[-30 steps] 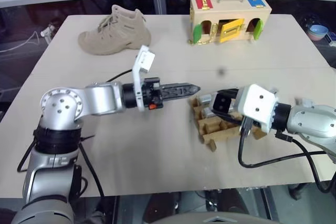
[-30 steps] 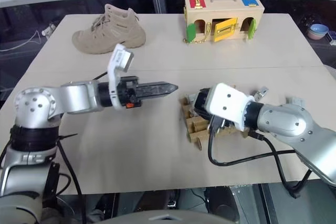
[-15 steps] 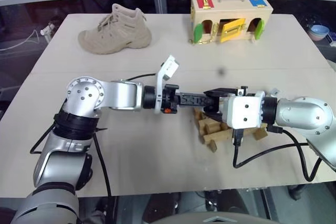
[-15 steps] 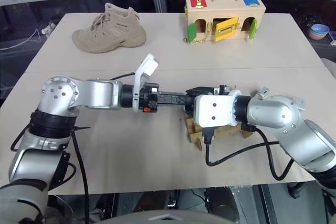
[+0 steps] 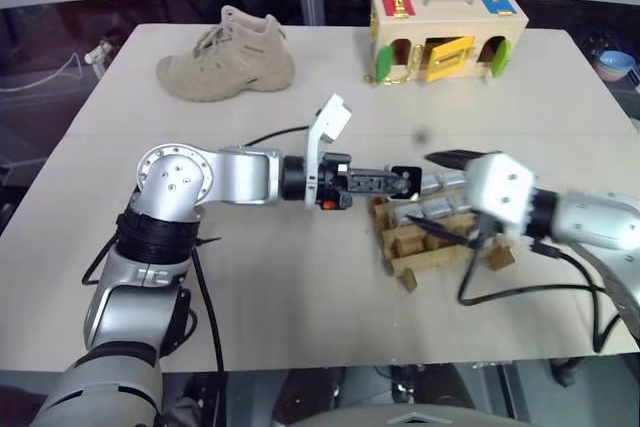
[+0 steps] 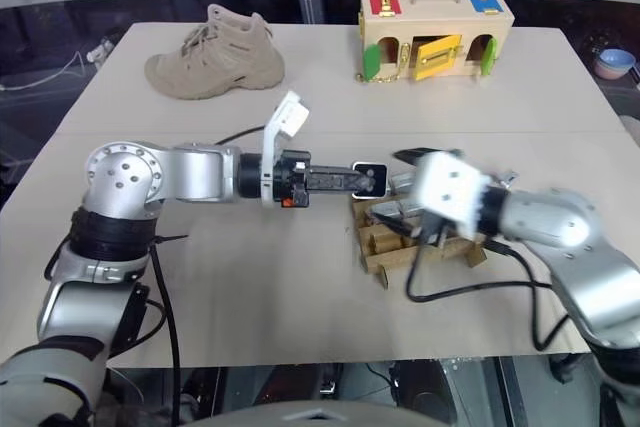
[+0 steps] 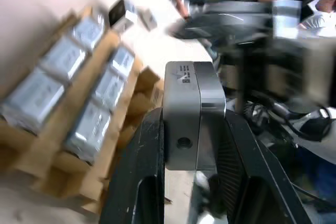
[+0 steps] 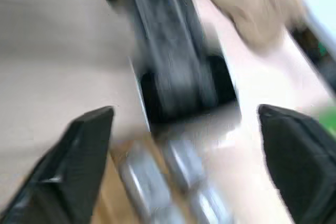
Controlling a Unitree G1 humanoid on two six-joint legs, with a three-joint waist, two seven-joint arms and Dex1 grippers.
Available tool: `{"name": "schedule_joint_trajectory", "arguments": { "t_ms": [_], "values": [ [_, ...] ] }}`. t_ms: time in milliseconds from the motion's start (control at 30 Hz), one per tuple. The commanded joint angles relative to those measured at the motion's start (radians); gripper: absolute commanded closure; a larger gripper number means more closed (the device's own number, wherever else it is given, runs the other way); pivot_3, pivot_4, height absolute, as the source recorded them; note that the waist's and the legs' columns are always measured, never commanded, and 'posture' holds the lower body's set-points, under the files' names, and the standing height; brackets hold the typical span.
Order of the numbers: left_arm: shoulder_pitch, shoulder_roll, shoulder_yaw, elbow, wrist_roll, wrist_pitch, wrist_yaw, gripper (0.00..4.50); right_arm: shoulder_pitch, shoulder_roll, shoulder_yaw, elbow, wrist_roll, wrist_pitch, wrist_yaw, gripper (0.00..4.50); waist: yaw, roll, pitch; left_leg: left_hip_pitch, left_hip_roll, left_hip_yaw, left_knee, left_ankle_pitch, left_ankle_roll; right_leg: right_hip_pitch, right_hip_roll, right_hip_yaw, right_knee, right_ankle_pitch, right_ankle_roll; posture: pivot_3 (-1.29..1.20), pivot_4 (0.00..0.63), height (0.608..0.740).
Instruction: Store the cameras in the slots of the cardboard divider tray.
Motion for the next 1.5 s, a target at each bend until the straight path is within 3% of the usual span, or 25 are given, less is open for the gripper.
{"name": "schedule_joint_trajectory", "arguments": {
  "t_ms": [33,133,300,700,1067,1367,1500],
  "values": [
    [0.009,0.023,-0.022,-0.105,0.192,-0.097,-0.217,3.76,0.074,-0.004,-0.282,0.065,0.178,-0.020,0.113,0.22,0.001,0.001,0.000,0.001,0.000,0.002,0.000,0.000,0.000,0.000,0.000,0.001,0.000,0.000,0.000,0.00,0.150,0.740],
    [0.025,0.044,-0.231,-0.136,0.532,-0.286,-0.413,3.76,0.240,-0.051,-0.485,0.162,0.211,-0.093,0.314,0.22,0.005,0.002,0.000,0.004,0.001,0.002,-0.003,0.001,-0.001,0.001,0.002,0.003,0.001,0.000,0.000,0.00,0.150,0.740],
    [0.070,0.035,-0.368,-0.105,0.812,-0.451,-0.580,3.76,0.357,-0.079,-0.580,0.153,0.257,-0.159,0.427,0.22,-0.007,0.003,0.000,0.005,0.002,0.006,-0.003,0.000,0.000,0.003,0.002,0.006,0.000,0.000,0.000,0.00,0.150,0.740],
    [0.056,-0.092,-0.328,-0.038,0.940,-0.416,-0.654,3.76,0.469,-0.052,-0.619,0.130,0.261,-0.244,0.423,0.22,-0.010,0.002,0.000,0.003,0.003,0.006,0.001,-0.003,0.006,0.002,0.001,0.006,0.001,0.000,0.000,0.00,0.150,0.740],
    [0.020,-0.132,-0.324,-0.064,1.011,-0.282,-0.652,3.76,0.487,-0.050,-0.604,0.137,0.252,-0.281,0.382,0.22,-0.009,0.002,0.000,0.004,0.003,0.006,0.001,-0.003,0.006,0.002,0.001,0.006,0.001,0.000,0.000,0.00,0.150,0.740],
    [-0.054,-0.064,-0.393,-0.118,1.076,-0.221,-0.720,3.76,0.490,-0.056,-0.588,0.146,0.240,-0.291,0.373,0.22,-0.009,0.002,0.000,0.003,0.003,0.006,0.001,-0.003,0.006,0.002,0.001,0.006,0.001,0.000,0.000,0.00,0.150,0.740],
    [-0.106,-0.048,-0.405,-0.129,1.038,-0.148,-0.787,3.76,0.492,-0.058,-0.581,0.155,0.234,-0.299,0.378,0.22,-0.009,0.002,0.000,0.004,0.003,0.006,0.001,-0.003,0.006,0.002,0.001,0.006,0.001,0.000,0.000,0.00,0.150,0.740]
  ]
}}
